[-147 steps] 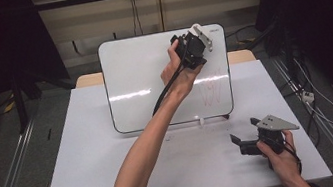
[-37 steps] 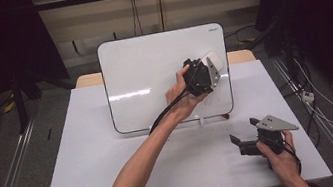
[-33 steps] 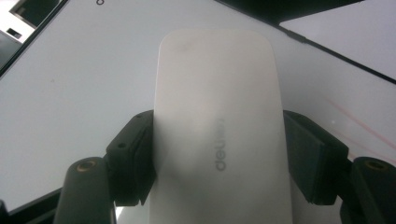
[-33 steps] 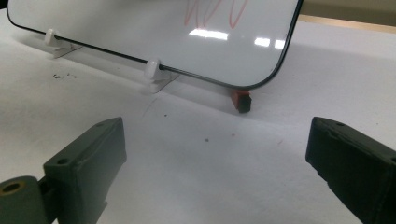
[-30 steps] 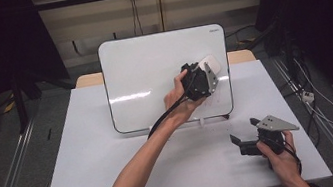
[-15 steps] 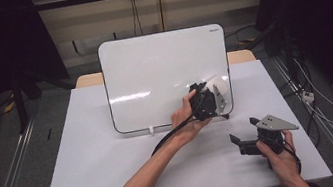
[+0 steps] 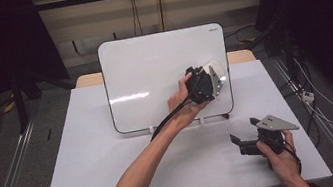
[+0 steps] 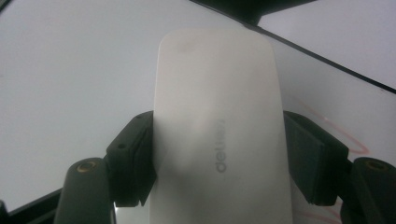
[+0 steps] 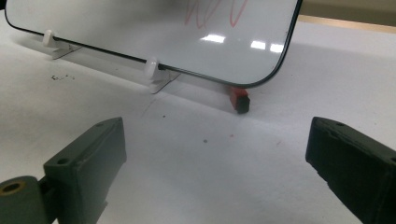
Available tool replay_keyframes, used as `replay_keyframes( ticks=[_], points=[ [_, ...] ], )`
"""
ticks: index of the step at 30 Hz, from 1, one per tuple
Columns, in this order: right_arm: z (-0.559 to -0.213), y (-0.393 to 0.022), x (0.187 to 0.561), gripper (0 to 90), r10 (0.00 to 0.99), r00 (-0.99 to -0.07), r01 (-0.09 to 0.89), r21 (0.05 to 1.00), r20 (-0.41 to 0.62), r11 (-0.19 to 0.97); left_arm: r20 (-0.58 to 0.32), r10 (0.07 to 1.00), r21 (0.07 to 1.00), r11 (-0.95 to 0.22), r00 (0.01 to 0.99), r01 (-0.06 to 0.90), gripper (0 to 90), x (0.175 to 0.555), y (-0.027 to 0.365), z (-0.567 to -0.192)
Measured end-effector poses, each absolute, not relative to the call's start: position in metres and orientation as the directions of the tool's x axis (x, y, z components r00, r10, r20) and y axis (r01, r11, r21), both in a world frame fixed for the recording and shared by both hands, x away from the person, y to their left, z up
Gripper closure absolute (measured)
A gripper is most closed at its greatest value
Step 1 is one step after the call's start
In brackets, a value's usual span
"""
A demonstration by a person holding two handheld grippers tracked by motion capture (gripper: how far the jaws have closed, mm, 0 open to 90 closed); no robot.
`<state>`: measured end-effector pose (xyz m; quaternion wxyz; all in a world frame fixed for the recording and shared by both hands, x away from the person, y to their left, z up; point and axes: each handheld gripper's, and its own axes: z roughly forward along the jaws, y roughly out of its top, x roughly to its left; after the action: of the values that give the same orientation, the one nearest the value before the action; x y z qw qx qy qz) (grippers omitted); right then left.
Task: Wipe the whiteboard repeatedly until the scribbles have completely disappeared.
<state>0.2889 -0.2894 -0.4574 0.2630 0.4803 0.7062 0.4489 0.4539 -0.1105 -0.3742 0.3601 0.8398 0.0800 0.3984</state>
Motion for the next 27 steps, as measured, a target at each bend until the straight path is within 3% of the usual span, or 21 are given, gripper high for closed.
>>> replay_keyframes(
  ticks=[10, 27],
  points=[
    [-0.457, -0.288, 0.289, 4.9, 0.915, -0.399, 0.439, 0.888, 0.056, 0.137, 0.664, 0.347, 0.608, -0.766, 0.662, -0.209, 31.0, 0.432, -0.118, -0.397],
    [-0.457, -0.288, 0.289, 4.7, 0.913, -0.405, 0.436, 0.889, 0.056, 0.139, 0.651, 0.308, 0.603, -0.765, 0.694, -0.226, 31.1, 0.412, -0.116, -0.42]
  ],
)
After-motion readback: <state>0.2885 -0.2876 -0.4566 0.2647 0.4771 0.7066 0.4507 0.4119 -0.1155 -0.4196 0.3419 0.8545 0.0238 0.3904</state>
